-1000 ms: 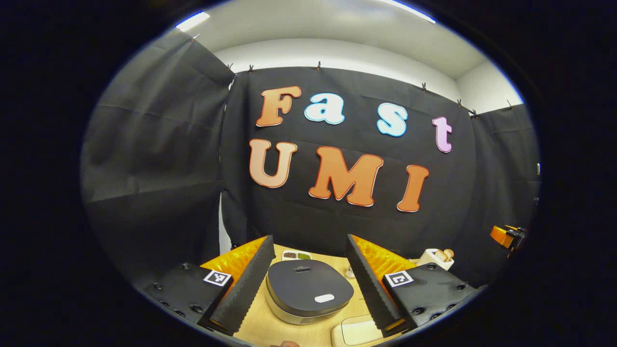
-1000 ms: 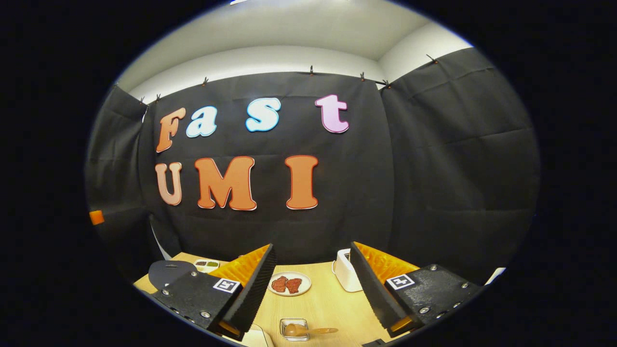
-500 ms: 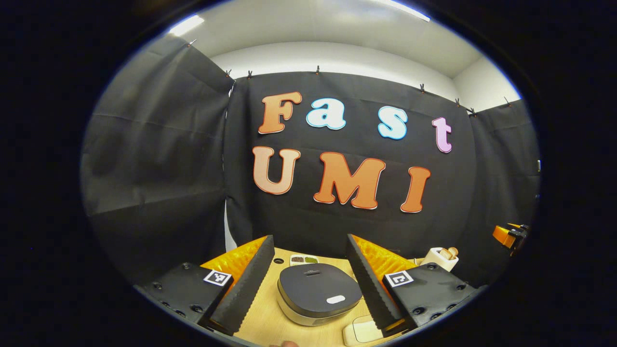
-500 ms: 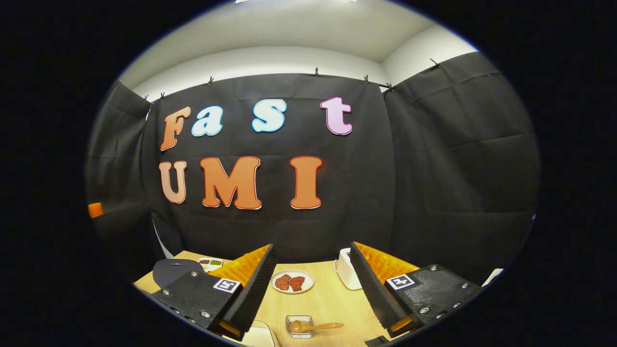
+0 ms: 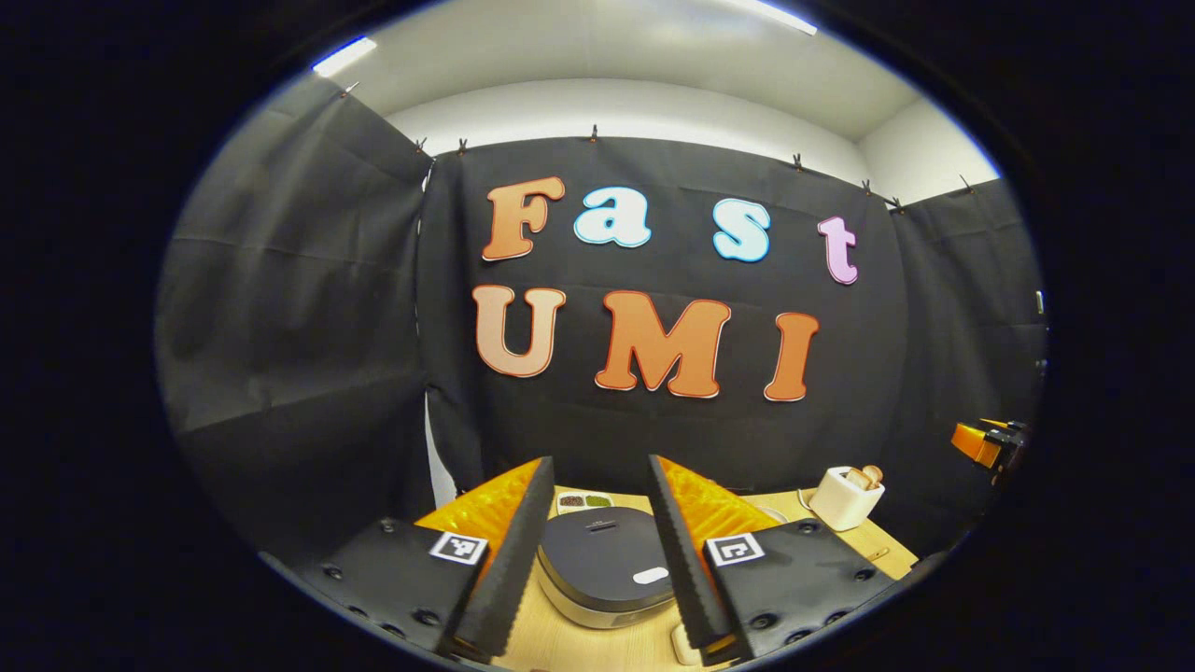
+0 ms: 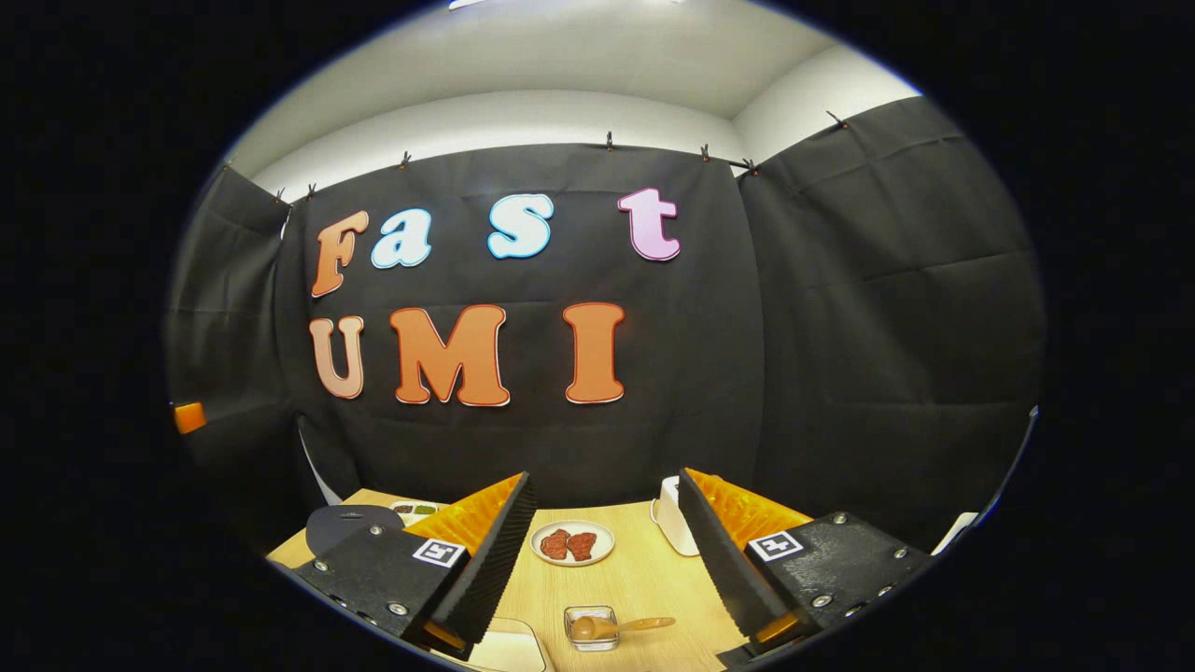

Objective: Close the left gripper, press the button to open the rice cooker; take a wooden spoon from the chopstick holder with the right hand, scoop a spoonful of rice and pour it into the rice cooker, then put the wooden spoon back into the chopstick holder.

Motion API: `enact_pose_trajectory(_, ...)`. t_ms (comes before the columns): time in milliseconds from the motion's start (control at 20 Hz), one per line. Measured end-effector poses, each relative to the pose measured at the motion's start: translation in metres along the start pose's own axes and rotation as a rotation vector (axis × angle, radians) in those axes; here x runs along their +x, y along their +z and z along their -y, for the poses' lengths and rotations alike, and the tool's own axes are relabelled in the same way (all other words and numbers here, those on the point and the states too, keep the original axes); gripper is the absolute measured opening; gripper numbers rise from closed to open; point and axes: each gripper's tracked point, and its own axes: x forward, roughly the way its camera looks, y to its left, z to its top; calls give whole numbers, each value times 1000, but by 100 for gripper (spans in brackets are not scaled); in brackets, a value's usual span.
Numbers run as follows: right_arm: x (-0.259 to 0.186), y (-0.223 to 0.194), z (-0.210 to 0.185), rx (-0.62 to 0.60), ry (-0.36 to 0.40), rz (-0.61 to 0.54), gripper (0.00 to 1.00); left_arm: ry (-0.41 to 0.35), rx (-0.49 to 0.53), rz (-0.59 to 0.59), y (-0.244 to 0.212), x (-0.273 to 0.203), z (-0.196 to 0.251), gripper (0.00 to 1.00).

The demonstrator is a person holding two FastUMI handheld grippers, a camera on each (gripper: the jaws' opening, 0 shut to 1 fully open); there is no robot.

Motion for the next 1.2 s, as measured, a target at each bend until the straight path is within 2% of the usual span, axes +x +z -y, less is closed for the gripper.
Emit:
enact_pose_trajectory(200, 0, -2, 5, -8, -7, -4, 95, 4, 3, 36, 9, -2, -2, 19)
enact_pose_trajectory(400, -2, -5, 5, -14, -5, -13, 95, -6, 2, 10, 12, -4, 3, 1)
enact_pose_trajectory(550, -1, -8, 7, -21, -9, -20, 95, -50, -19, -50, -11, 6, 15, 7)
enact_pose_trajectory(900, 1, -19, 8, -19, -12, -43, 95, -137, -23, -186, -72, 47, 44, 2)
enact_pose_trajectory(950, 2, -21, 9, -18, -14, -49, 95, -149, -25, -217, -85, 55, 51, 5)
enact_pose_trajectory(1200, 10, -33, 17, -25, -32, -73, 95, -168, 14, -340, -146, 93, 66, 5)
